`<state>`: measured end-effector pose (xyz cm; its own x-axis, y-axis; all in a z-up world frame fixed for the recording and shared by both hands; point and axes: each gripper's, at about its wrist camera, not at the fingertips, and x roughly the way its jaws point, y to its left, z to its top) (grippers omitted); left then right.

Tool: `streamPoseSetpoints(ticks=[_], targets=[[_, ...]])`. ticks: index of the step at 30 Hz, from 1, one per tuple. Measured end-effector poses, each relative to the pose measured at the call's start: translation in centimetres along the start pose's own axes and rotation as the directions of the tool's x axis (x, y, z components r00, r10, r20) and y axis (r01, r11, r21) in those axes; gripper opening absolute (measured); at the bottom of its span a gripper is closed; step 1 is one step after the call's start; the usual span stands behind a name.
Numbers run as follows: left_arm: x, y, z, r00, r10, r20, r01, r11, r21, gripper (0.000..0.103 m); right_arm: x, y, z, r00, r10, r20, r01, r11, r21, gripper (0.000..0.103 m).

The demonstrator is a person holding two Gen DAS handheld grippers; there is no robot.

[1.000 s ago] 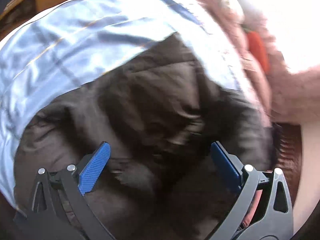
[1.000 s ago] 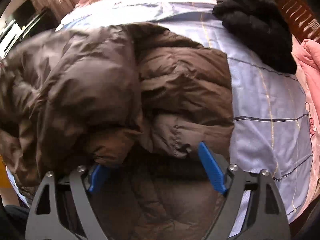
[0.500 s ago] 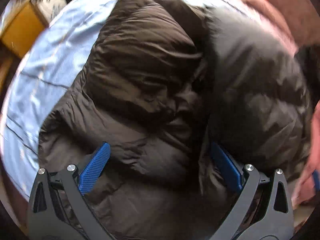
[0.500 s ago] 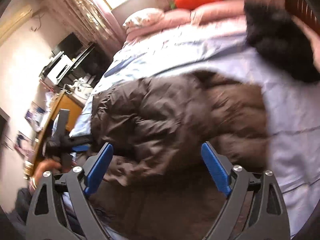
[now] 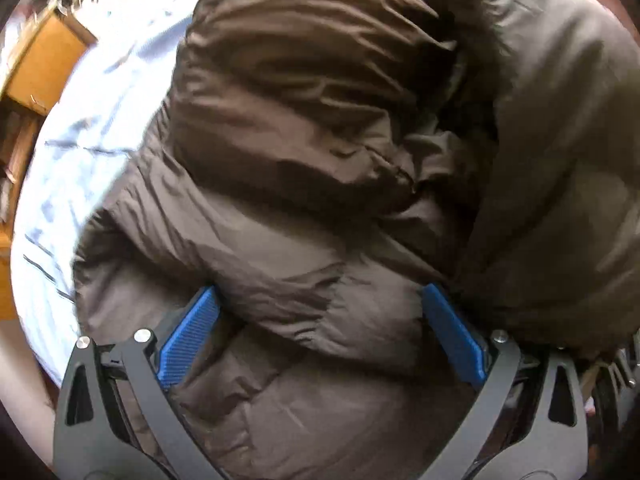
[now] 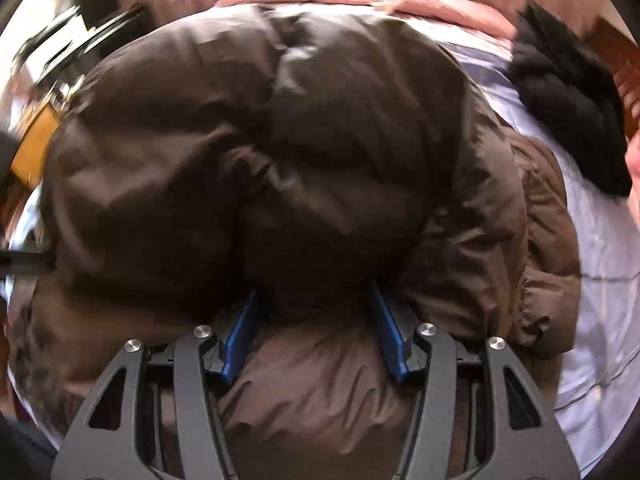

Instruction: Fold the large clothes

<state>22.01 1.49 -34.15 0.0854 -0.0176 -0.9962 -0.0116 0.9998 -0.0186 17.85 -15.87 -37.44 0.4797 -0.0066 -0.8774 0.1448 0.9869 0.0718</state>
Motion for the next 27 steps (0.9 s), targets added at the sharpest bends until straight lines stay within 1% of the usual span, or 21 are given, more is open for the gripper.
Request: streamPoseSetpoints(ticks=[1, 3, 4, 5, 7, 8, 9, 10, 11, 12, 14, 16, 17, 18, 19, 21, 22, 23, 24, 25, 27], targets=[[-0.3, 0.6, 0.1, 1.0, -0.014, 0.002, 0.015, 1.0, -0.021, 0.101, -0.2, -0.1, 0.3, 1.0, 0.011, 0.003, -0.011, 1.0, 0.015, 0.056], [-2.4, 2.1, -0.1, 0.998, -0.048, 0.049, 0.051, 0.997, -0.061, 0.101, -2.2, -0.2, 0.9, 0.999, 0.037, 0.005, -0.038, 0.998, 0.056, 0.056], [-3.5, 2.5, -0.2, 0.995, -0.057, 0.079, 0.063, 0.996, -0.071, 0.101, -3.3, -0.6, 1.0, 0.998, 0.059, 0.015, -0.059, 0.996, 0.068, 0.056], [-5.3, 2.8, -0.3, 0.988, -0.069, 0.136, 0.08, 0.994, -0.078, 0.101, -5.5, -0.8, 1.1, 0.995, 0.092, 0.04, -0.095, 0.993, 0.077, 0.056], [-8.4, 2.9, -0.8, 0.964, -0.087, 0.251, 0.108, 0.992, -0.069, 0.101, -8.7, -0.9, 0.9, 0.988, 0.13, 0.085, -0.136, 0.988, 0.077, 0.056], [-10.1, 2.4, -1.3, 0.942, -0.108, 0.319, 0.128, 0.991, -0.044, 0.101, -9.9, -1.1, 0.5, 0.984, 0.152, 0.094, -0.159, 0.984, 0.075, 0.056], [-11.1, 1.8, -1.6, 0.923, -0.132, 0.362, 0.146, 0.989, -0.011, 0.101, -10.6, -1.0, 0.3, 0.979, 0.181, 0.094, -0.188, 0.98, 0.068, 0.056], [-11.6, 1.1, -2.0, 0.911, -0.152, 0.384, 0.156, 0.988, 0.021, 0.101, -11.0, -0.9, -0.1, 0.971, 0.222, 0.09, -0.228, 0.972, 0.062, 0.056], [-11.8, -0.2, -2.0, 0.9, -0.189, 0.393, 0.176, 0.982, 0.068, 0.101, -11.0, -0.5, -0.6, 0.966, 0.246, 0.081, -0.251, 0.966, 0.058, 0.056], [-11.7, -1.9, -1.7, 0.897, -0.227, 0.38, 0.203, 0.974, 0.103, 0.101, -10.6, -0.1, -1.4, 0.964, 0.261, 0.059, -0.264, 0.963, 0.051, 0.056], [-10.4, -3.9, -2.0, 0.898, -0.305, 0.317, 0.27, 0.951, 0.148, 0.101, -8.5, 1.2, -2.1, 0.965, 0.261, -0.007, -0.261, 0.965, 0.03, 0.052], [-8.5, -5.2, -2.3, 0.895, -0.373, 0.245, 0.341, 0.926, 0.164, 0.101, -6.6, 1.7, -2.5, 0.97, 0.241, -0.035, -0.24, 0.97, 0.031, 0.05], [-7.3, -6.0, -2.0, 0.893, -0.407, 0.193, 0.379, 0.91, 0.169, 0.101, -5.5, 1.8, -2.3, 0.97, 0.239, -0.045, -0.237, 0.971, 0.042, 0.05], [-6.6, -6.6, -1.8, 0.898, -0.413, 0.154, 0.388, 0.907, 0.165, 0.101, -4.8, 1.6, -2.0, 0.971, 0.236, -0.047, -0.233, 0.971, 0.057, 0.049], [-5.6, -6.8, -1.8, 0.909, -0.395, 0.136, 0.374, 0.914, 0.157, 0.101, -4.3, 1.3, -1.8, 0.97, 0.237, -0.049, -0.233, 0.97, 0.073, 0.047], [-3.4, -7.5, -1.4, 0.943, -0.309, 0.121, 0.288, 0.943, 0.166, 0.101, -2.5, 0.4, -1.2, 0.965, 0.255, -0.054, -0.246, 0.961, 0.129, 0.047], [-3.0, -7.8, -1.3, 0.95, -0.287, 0.118, 0.265, 0.948, 0.177, 0.101, -1.9, 0.1, -1.2, 0.964, 0.26, -0.056, -0.25, 0.957, 0.144, 0.047], [-2.1, -8.3, -1.0, 0.963, -0.242, 0.116, 0.218, 0.957, 0.191, 0.101, -1.4, 0.0, -1.2, 0.964, 0.261, -0.056, -0.25, 0.956, 0.151, 0.047], [-1.4, -8.4, -0.8, 0.97, -0.218, 0.107, 0.196, 0.962, 0.191, 0.101, -0.6, -0.1, -1.1, 0.967, 0.248, -0.06, -0.237, 0.96, 0.152, 0.047], [-0.6, -8.3, -0.6, 0.973, -0.214, 0.085, 0.196, 0.964, 0.177, 0.101, 0.0, 0.0, -1.0, 0.971, 0.227, -0.067, -0.216, 0.966, 0.144, 0.047], [1.6, -7.5, -0.1, 0.969, -0.245, 0.02, 0.241, 0.964, 0.112, 0.101, 0.7, 0.4, -1.2, 0.974, 0.213, -0.077, -0.201, 0.97, 0.136, 0.047]])
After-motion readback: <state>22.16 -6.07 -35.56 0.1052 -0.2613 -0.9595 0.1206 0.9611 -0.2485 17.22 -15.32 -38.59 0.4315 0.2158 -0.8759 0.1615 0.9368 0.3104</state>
